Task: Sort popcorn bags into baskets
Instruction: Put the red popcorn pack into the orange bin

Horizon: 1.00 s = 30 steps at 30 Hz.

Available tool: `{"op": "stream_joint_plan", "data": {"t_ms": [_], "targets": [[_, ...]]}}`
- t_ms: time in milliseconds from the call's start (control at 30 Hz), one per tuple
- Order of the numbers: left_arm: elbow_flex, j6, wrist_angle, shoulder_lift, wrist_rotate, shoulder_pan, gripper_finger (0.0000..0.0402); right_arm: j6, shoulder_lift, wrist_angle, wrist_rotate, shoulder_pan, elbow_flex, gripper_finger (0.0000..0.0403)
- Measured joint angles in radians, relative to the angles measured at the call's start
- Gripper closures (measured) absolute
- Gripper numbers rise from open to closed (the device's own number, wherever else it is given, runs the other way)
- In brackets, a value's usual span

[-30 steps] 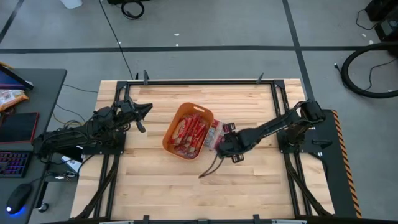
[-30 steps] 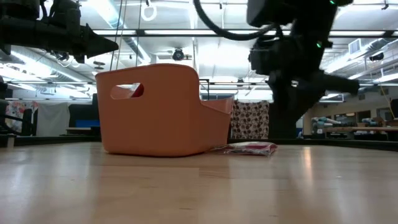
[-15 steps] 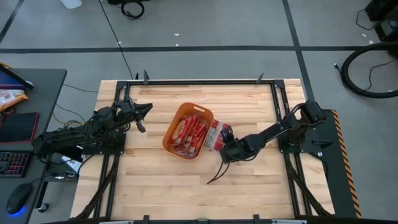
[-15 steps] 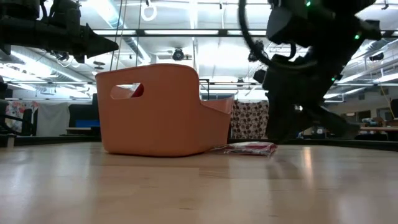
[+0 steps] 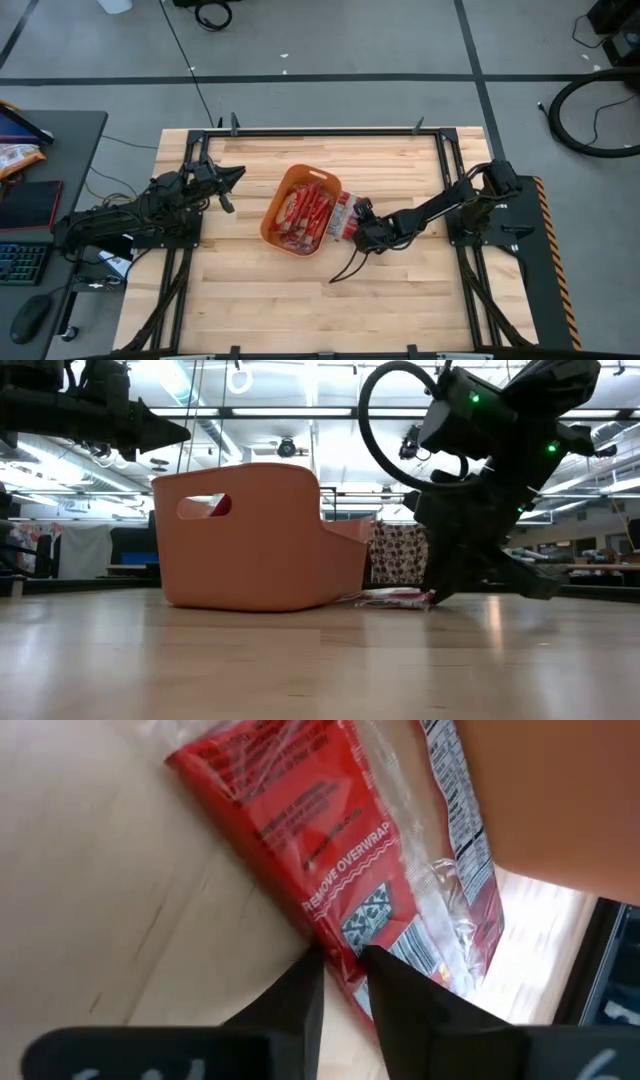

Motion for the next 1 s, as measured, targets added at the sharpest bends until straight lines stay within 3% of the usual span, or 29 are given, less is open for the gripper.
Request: {"op": "stream_joint_plan", "data": {"t_ms": [233,467,733,1000], "targets": [[0.0,0.0,0.0,0.0,0.0,0.0,0.0365,-0.008,0.0,0.057,-0.012,-0.009,-0.002,0.0389],[0.0,0.0,0.0,0.0,0.0,0.0,0.0365,0.053,-0.003,0.011,-0.013,0.001,0.063,0.0396],[0.0,0.001,-0.001,0.0,0.0,0.0,0.0365,0.125,-0.016,-0.25,-0.017,0.033,0.301,0.0399],[0.0,-0.001,0.0,0.0,0.0,0.0,0.0365,0.252,-0.018,-0.461,-0.099,0.037,0.574,0.04]]}}
